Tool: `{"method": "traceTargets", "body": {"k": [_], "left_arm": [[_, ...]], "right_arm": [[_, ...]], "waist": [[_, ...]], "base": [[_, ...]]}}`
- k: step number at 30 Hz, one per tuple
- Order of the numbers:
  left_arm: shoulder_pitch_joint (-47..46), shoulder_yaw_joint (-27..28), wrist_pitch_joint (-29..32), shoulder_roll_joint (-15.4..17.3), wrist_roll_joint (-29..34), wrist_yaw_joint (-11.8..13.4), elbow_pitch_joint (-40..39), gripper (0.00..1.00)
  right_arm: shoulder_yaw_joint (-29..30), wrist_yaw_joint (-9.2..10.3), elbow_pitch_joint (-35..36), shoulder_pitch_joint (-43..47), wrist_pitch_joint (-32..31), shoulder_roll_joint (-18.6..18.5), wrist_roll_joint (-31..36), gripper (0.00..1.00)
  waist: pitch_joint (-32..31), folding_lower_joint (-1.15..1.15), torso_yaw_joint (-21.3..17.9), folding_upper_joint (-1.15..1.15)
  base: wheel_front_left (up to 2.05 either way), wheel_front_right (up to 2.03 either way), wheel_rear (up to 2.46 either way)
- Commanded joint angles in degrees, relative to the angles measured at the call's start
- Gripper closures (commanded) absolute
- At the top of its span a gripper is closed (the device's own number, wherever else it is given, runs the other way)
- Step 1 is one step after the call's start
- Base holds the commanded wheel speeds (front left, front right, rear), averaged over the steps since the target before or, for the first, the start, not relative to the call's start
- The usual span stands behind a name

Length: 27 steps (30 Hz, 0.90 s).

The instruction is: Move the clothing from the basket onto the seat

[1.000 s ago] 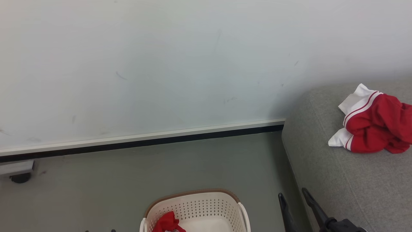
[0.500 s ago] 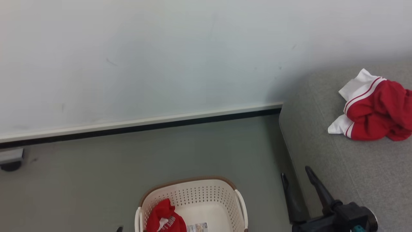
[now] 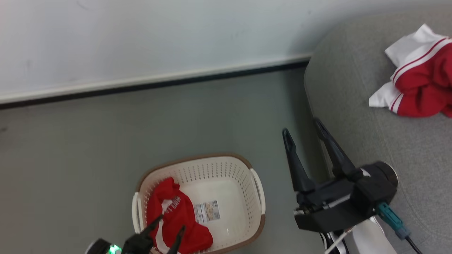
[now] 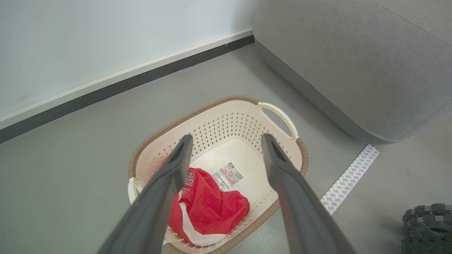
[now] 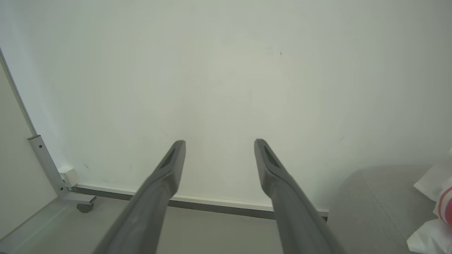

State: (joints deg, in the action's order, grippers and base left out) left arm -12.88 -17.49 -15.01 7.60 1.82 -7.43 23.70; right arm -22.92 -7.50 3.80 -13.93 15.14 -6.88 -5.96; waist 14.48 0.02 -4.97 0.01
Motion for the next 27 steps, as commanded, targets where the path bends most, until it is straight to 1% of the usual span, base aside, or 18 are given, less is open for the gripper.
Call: {"method": "traceTargets", "body": {"k": [1,10,16,18,20,21,23,25,27], "left_arm": [[-2.81,-0.35,-0.19,0.90,0.21,0.10,1.67,0.00],[-18.78,-7.22,0.01,3.28,1.28,-0.02,20.53,0.00],[-28.15,-13.10,1.21,3.28,1.76,-0.03,30.40,0.00],[-30.79,-15.47,1.94,3.08,1.62,-0.04,33.00,0.00],[-32.28,-16.19,2.40,2.99,1.29,-0.04,34.29,0.00],[-34.95,-17.74,3.78,3.42,2.07,-0.04,36.79,0.00],[-37.29,-18.65,4.47,3.67,2.72,-0.02,38.55,0.00],[-38.30,-19.26,4.87,3.75,3.47,0.25,39.35,0.00],[-40.31,-20.45,5.55,3.74,4.57,1.09,40.90,0.00]], "right_arm": [[-0.67,0.02,0.65,-2.01,0.05,0.38,0.28,0.00],[-5.40,0.02,2.66,-10.45,0.05,2.00,0.79,0.00],[-6.42,0.02,4.53,-13.24,0.05,3.17,0.10,0.00],[-6.72,0.02,4.90,-14.02,0.05,3.50,-0.18,0.00],[-7.01,0.02,4.96,-14.50,0.05,3.62,-0.16,0.00],[-7.52,0.02,5.19,-15.33,0.05,3.71,-0.10,0.00],[-8.02,0.02,5.39,-16.58,0.05,3.80,-0.02,0.00],[-8.27,0.02,5.57,-17.22,0.05,3.86,-0.22,0.00],[-8.71,0.02,5.67,-18.17,0.05,3.96,-0.82,0.00]], "waist": [[7.73,-0.02,-2.91,-0.01],[18.01,-0.02,-7.21,-0.01],[23.35,-0.02,-9.41,-0.01],[24.83,-0.02,-9.73,-0.01],[25.68,-0.02,-9.89,-0.01],[27.35,-0.02,-10.17,-0.01],[28.97,-0.02,-10.53,-0.01],[29.75,-0.02,-10.70,-0.01],[31.17,-0.02,-10.90,-0.01]], "base": [[0.00,0.00,0.00],[0.00,0.00,0.00],[0.00,0.00,0.00],[0.00,0.00,0.00],[0.00,0.00,0.00],[0.00,0.00,0.00],[0.00,0.00,0.00],[0.00,0.00,0.00],[0.00,0.00,0.00]]}}
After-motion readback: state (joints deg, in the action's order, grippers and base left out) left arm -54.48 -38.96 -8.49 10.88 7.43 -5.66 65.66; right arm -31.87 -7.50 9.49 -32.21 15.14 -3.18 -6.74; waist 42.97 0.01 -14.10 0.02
